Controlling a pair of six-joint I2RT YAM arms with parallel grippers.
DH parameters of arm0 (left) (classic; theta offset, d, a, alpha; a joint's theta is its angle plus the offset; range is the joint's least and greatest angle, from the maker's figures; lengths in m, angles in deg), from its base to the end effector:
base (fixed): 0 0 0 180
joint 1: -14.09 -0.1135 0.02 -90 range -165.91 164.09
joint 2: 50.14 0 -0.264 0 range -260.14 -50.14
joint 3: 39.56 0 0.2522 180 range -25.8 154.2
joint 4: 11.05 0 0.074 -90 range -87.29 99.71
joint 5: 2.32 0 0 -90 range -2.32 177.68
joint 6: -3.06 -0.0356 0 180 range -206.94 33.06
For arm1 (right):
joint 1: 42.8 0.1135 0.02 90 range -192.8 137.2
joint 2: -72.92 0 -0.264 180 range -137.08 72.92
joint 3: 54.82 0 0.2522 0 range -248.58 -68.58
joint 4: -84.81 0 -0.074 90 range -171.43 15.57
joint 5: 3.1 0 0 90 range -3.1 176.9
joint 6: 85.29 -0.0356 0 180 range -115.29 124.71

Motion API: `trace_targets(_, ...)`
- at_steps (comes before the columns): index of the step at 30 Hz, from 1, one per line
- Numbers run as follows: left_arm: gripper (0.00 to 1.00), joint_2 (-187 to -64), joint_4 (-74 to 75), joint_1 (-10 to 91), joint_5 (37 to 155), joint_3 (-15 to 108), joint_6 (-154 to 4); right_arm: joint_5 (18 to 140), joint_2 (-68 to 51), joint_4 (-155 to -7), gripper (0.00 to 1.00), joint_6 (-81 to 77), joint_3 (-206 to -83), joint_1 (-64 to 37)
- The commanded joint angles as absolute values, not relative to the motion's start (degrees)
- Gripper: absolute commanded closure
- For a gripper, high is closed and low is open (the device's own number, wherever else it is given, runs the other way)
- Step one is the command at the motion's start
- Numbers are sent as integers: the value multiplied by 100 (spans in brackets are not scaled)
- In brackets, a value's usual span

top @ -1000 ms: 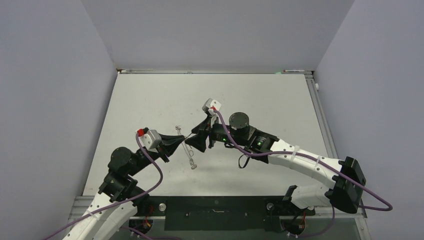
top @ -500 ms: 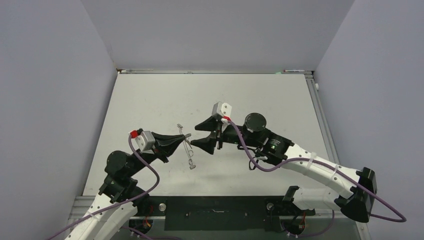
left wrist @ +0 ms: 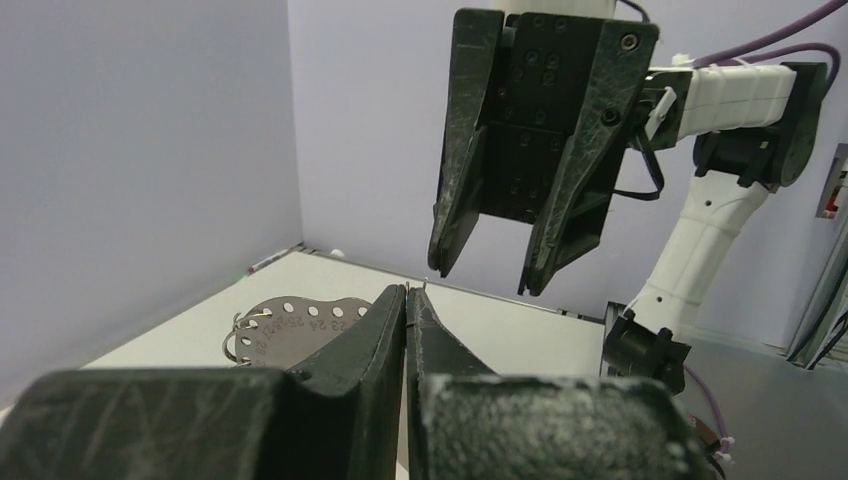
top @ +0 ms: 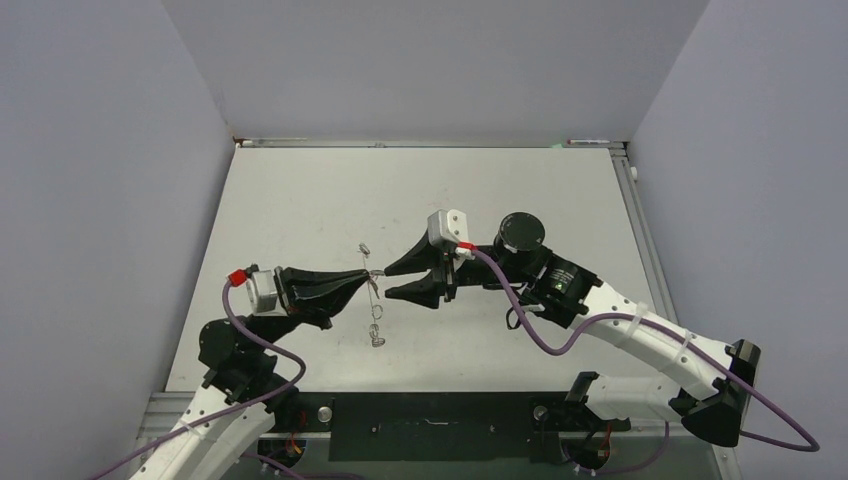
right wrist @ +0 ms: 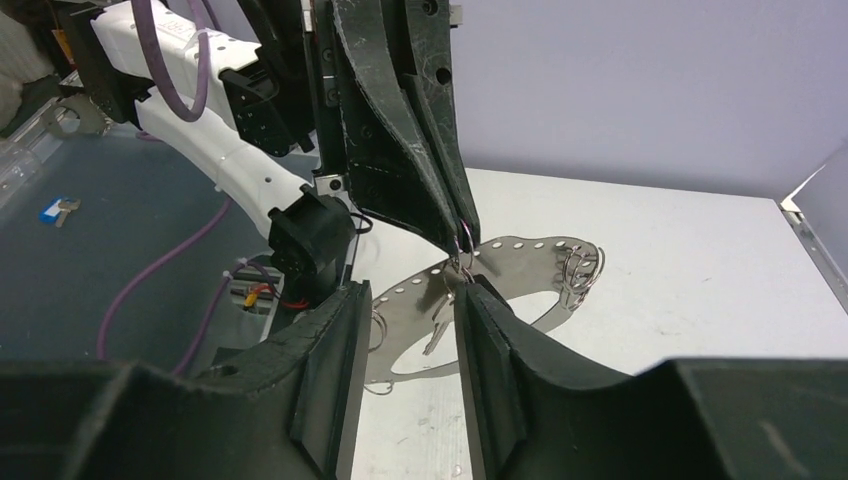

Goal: Put the keys on the keyring

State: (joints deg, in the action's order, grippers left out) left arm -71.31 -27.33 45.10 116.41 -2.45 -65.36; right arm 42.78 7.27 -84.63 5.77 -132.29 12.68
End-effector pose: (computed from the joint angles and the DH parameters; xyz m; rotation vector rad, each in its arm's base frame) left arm 0.0815 -0.0689 0.3342 0.5663 0.9964 -1.0733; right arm 0.1255 0.2262 0.4079 -1.3322 1.0876 1.3153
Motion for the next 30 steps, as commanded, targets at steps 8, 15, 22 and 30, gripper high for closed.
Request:
trace_targets(8, 100, -7277, -3914, 4477, 12176, -313, -5984, 4398, 533, -8646, 68, 619, -13612, 1247)
trace_targets(15, 100, -7308, -3939, 4476, 12216, -313, -5974, 4225, 397, -8774, 72, 488, -13704, 1253)
trace_targets(22, 100, -7326, -3938, 4477, 12225, -321, -5970, 4122, 308, -8838, 78, 471, -13739, 1276)
trace_targets(30, 100, -7351, -3938, 4477, 12224, -313, -5970, 4058, 262, -8846, 80, 315, -13749, 1369)
